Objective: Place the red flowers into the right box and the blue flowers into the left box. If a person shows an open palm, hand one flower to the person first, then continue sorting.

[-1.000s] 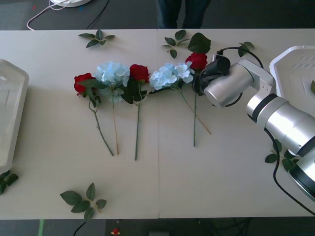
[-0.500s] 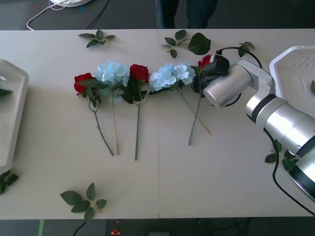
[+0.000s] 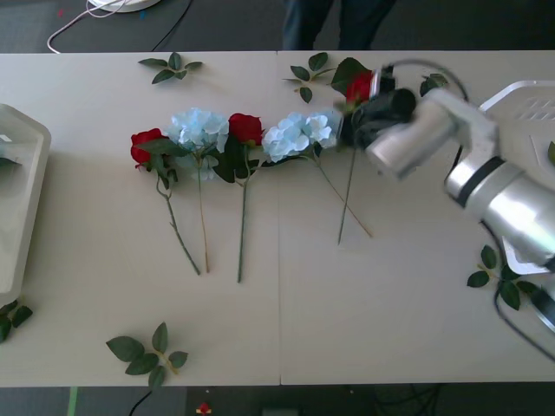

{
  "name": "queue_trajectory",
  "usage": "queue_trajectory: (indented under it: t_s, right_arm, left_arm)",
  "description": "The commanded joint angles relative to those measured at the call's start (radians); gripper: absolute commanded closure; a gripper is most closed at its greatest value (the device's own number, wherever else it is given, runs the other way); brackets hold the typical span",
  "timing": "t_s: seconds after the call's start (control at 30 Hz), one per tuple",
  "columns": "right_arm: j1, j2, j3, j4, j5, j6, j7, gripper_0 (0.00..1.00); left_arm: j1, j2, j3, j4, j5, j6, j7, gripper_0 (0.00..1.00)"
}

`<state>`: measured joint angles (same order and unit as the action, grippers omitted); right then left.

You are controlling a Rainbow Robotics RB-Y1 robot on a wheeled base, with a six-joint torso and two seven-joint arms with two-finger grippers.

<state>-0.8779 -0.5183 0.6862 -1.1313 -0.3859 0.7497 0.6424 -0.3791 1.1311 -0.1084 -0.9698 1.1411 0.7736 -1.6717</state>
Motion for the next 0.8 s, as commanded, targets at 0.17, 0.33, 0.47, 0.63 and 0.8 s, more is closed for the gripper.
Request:
queue_trajectory:
  t_s: [0.17, 0.33, 0.47, 0.63, 0.8]
  right_arm:
    - [0.112, -0.25, -0.094, -0.329, 0.009, -0.196, 0.074, 1.0]
    - [0.226, -0.332, -0.212, -0.479, 0.099, -0.394, 0.08, 1.0]
    - [0.264, -0.353, -0.28, -0.528, 0.168, -0.521, 0.082, 1.0]
    - [0.244, -0.333, -0.335, -0.528, 0.257, -0.655, 0.082, 1.0]
    - [0.188, -0.278, -0.355, -0.528, 0.346, -0.705, 0.082, 1.0]
  left_arm:
    - [0.009, 0.004, 0.312, -0.198, -0.044, 0.362, -0.077, 0.1]
    - [0.009, 0.004, 0.332, -0.421, -0.055, 0.483, 0.02, 0.1]
    - [0.009, -0.001, 0.291, -0.578, -0.055, 0.526, 0.165, 0.1]
    - [0.009, -0.004, 0.205, -0.753, -0.06, 0.526, 0.386, 0.1]
    - [0.009, -0.027, 0.159, -0.871, -0.11, 0.526, 0.52, 0.1]
